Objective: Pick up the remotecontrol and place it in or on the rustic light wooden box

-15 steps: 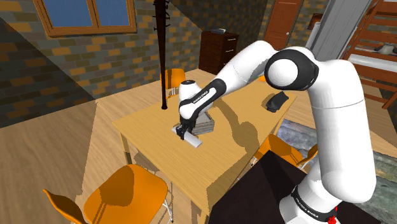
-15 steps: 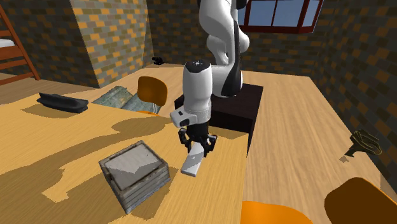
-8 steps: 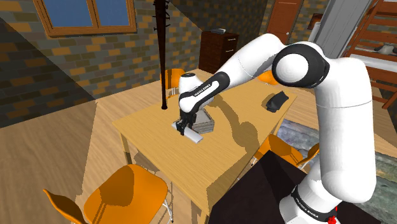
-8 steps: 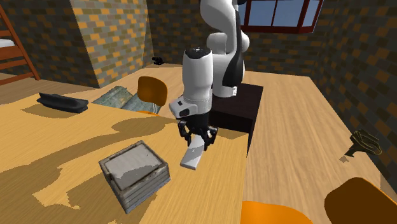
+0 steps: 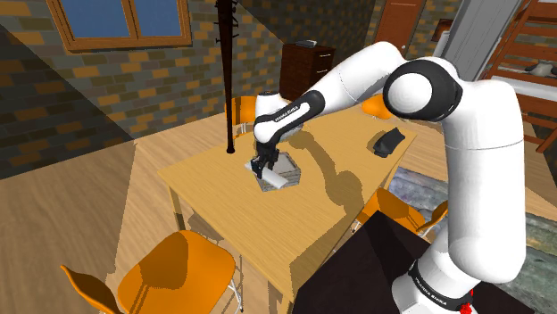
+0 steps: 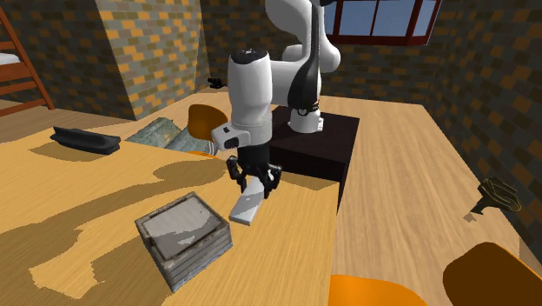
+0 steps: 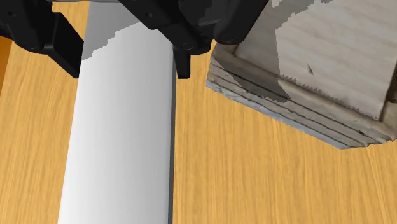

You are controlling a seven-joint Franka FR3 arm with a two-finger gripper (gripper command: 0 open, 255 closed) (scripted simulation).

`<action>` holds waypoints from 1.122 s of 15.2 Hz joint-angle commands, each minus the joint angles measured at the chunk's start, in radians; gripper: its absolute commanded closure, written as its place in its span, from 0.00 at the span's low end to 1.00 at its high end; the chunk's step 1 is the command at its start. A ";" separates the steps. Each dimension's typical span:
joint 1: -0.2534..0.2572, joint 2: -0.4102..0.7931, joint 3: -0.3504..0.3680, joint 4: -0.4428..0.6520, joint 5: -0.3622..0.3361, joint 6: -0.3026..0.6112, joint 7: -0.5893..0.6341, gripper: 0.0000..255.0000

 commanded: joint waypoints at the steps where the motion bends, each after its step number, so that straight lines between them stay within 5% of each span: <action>1: -0.028 0.039 -0.008 0.061 0.004 -0.021 -0.039 1.00; 9: -0.134 0.208 -0.031 0.358 0.018 -0.147 -0.179 1.00; 15: -0.205 0.393 -0.042 0.689 0.027 -0.292 -0.265 1.00; 17: -0.205 0.406 -0.042 0.685 0.027 -0.275 -0.265 1.00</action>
